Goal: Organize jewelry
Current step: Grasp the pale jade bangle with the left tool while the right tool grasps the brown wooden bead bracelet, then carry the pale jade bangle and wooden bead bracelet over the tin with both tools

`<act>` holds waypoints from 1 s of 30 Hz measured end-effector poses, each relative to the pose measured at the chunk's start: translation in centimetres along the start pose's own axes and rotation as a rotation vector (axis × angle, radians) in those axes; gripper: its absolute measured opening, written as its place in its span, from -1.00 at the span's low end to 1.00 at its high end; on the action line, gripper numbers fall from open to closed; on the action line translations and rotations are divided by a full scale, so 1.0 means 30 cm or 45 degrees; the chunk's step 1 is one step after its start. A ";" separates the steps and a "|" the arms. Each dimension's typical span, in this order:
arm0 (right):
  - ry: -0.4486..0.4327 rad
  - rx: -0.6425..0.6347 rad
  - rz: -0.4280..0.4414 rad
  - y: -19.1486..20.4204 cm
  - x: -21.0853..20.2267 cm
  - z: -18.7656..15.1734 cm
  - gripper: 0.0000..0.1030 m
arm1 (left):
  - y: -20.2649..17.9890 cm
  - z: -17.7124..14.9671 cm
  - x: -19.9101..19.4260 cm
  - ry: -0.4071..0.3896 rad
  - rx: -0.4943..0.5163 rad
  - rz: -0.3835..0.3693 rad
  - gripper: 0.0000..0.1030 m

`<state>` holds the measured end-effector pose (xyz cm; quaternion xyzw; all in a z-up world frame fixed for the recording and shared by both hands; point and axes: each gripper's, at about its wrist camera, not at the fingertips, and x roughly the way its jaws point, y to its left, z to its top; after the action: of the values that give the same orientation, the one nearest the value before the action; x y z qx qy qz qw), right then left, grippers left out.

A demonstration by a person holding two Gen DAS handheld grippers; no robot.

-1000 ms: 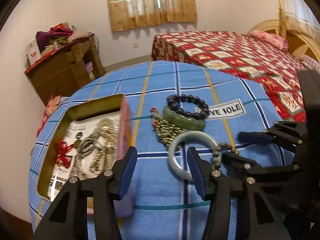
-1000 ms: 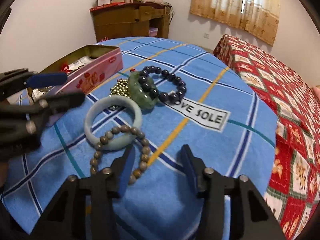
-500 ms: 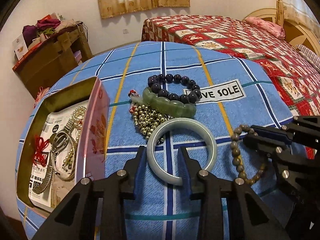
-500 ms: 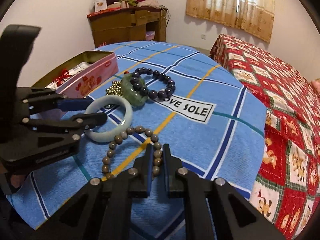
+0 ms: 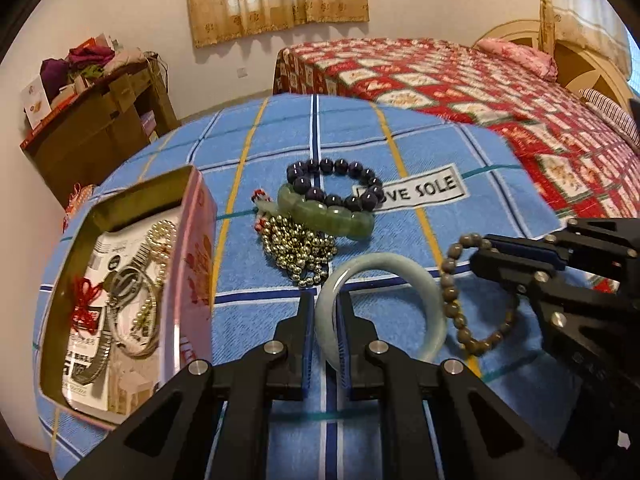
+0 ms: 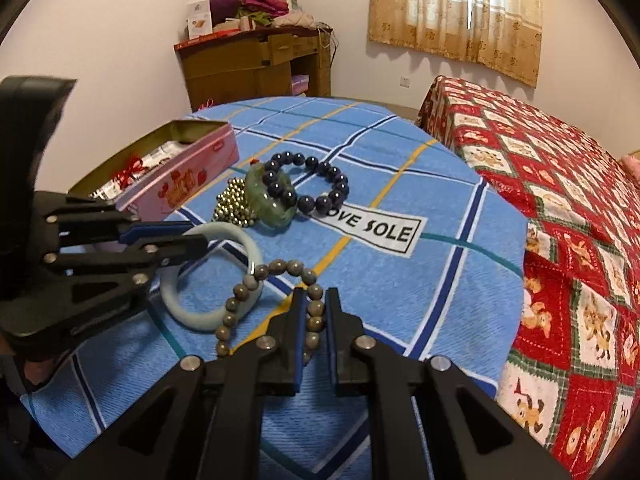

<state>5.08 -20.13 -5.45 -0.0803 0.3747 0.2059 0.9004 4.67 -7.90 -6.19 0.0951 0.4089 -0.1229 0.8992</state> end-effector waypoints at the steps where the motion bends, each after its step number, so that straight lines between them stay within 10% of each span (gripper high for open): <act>1: -0.010 0.005 0.008 -0.001 -0.008 0.006 -0.79 | 0.005 0.000 -0.015 -0.010 -0.004 0.000 -0.81; 30: -0.150 -0.117 0.217 0.222 -0.031 0.253 -0.79 | 0.465 -0.034 -0.254 -0.157 -0.361 0.232 -0.80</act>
<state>6.49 -12.14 0.65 -0.0771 0.3168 0.3031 0.8954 3.27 6.74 -0.09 -0.0037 0.3561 0.0127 0.9344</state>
